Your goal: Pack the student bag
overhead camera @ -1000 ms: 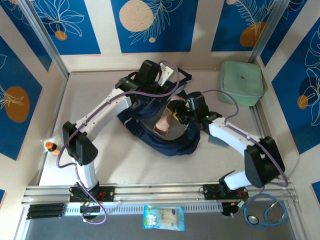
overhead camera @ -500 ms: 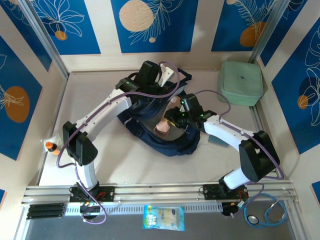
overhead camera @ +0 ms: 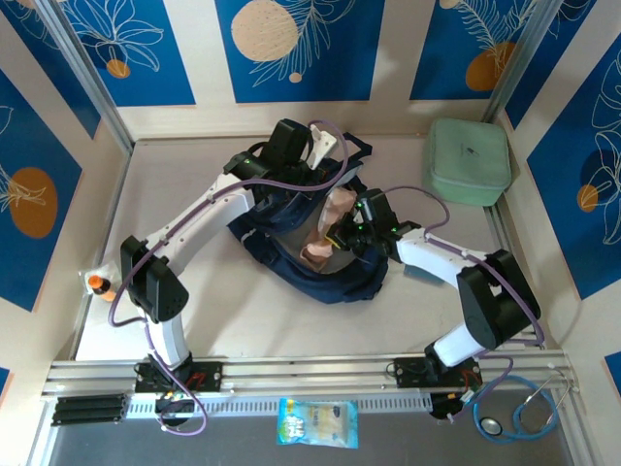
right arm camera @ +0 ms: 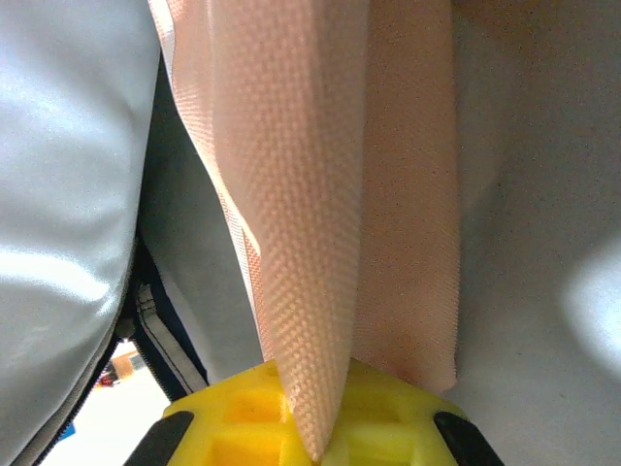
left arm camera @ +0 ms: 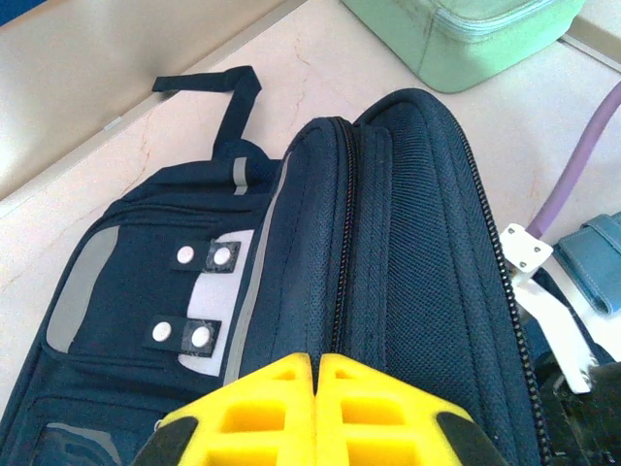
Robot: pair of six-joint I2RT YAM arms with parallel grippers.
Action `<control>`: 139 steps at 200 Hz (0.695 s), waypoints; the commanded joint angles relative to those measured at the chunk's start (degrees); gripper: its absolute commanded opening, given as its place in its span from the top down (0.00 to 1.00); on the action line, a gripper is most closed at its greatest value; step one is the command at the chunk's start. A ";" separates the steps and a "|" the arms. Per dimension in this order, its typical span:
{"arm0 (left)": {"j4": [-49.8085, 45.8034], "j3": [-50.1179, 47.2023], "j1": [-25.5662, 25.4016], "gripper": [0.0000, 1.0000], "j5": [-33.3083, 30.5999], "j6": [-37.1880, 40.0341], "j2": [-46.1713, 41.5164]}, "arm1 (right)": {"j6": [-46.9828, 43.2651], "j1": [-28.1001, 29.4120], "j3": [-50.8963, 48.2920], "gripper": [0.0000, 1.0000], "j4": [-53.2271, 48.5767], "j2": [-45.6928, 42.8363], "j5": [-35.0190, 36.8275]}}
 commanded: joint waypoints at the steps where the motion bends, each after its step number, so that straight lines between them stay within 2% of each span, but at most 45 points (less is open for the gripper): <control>1: 5.43 0.34 -0.26 1.00 0.09 -0.15 -3.93 | 1.65 -0.48 -0.50 0.95 11.81 1.56 -4.55; 25: 6.23 0.29 -0.13 1.00 -0.99 -0.29 -4.71 | 1.94 -0.22 2.04 0.96 18.58 0.79 -6.19; 71: 7.47 0.01 -0.10 1.00 -0.92 -0.89 -5.54 | 8.58 -0.48 -0.22 0.96 31.60 2.83 -7.46; 90: 7.72 0.01 -0.11 1.00 0.03 -1.62 -5.23 | 9.71 0.10 0.43 0.96 30.93 5.86 -6.71; 139: 8.02 -0.08 -0.11 1.00 0.85 -2.73 -4.92 | 6.36 3.10 4.91 0.96 28.39 15.08 2.37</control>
